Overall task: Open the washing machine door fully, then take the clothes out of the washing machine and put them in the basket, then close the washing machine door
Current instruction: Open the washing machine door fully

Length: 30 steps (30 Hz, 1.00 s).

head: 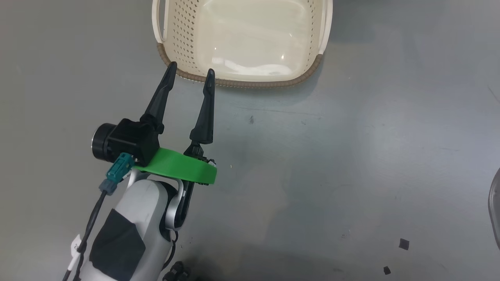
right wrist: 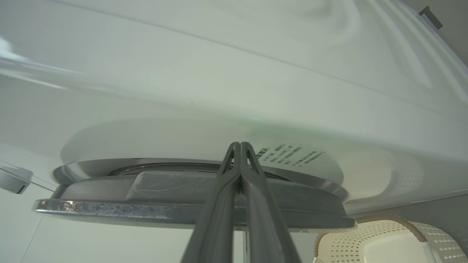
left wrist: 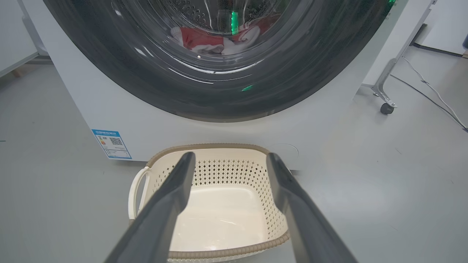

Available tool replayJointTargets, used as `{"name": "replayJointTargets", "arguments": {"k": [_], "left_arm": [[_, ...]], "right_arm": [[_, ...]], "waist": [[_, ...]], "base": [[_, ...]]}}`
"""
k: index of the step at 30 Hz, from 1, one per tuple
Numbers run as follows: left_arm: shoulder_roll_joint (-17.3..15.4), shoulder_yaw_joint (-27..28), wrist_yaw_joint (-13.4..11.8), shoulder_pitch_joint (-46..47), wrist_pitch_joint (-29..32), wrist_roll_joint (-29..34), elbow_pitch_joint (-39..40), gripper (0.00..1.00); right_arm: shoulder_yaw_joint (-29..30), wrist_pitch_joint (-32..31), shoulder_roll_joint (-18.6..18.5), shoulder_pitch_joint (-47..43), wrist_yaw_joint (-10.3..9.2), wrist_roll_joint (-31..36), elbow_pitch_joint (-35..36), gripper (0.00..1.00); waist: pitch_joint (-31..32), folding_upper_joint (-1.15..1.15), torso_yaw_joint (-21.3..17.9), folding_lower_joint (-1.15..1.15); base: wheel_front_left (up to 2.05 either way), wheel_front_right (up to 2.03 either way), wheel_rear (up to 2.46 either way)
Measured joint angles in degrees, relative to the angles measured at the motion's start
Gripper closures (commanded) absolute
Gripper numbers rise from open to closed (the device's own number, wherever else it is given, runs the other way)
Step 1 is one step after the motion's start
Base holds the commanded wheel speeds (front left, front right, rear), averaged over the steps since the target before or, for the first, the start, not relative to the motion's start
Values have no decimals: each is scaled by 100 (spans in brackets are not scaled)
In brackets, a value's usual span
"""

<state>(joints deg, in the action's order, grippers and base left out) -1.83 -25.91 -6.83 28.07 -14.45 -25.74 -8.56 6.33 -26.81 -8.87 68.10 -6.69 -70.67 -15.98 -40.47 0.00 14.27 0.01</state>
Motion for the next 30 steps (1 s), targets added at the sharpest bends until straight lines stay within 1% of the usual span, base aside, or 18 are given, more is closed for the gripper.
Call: {"name": "replayJointTargets", "arguments": {"k": [6, 20, 26, 30], "left_arm": [[14, -4, 0, 7, 0, -21, -10, 0], [25, -15, 0, 19, 0, -103, -11, 0], [27, -23, 0, 20, 0, -134, -19, 0], [29, -23, 0, 24, 0, -134, -22, 0]], "right_arm": [[-81, -162, 40, 328, -2, -105, -215, 100], [-204, -539, 107, 685, -5, -334, -655, 100], [-197, -654, 100, 787, -5, -409, -805, 100], [-190, -845, 53, 841, -10, -504, -953, 100]], "waist": [[-85, 0, 109, 0], [-132, 0, 238, -1], [-136, 0, 259, -1], [-123, 0, 271, -1]], "base": [[0, 0, 0], [0, 0, 0], [0, 0, 0], [0, 0, 0]]}}
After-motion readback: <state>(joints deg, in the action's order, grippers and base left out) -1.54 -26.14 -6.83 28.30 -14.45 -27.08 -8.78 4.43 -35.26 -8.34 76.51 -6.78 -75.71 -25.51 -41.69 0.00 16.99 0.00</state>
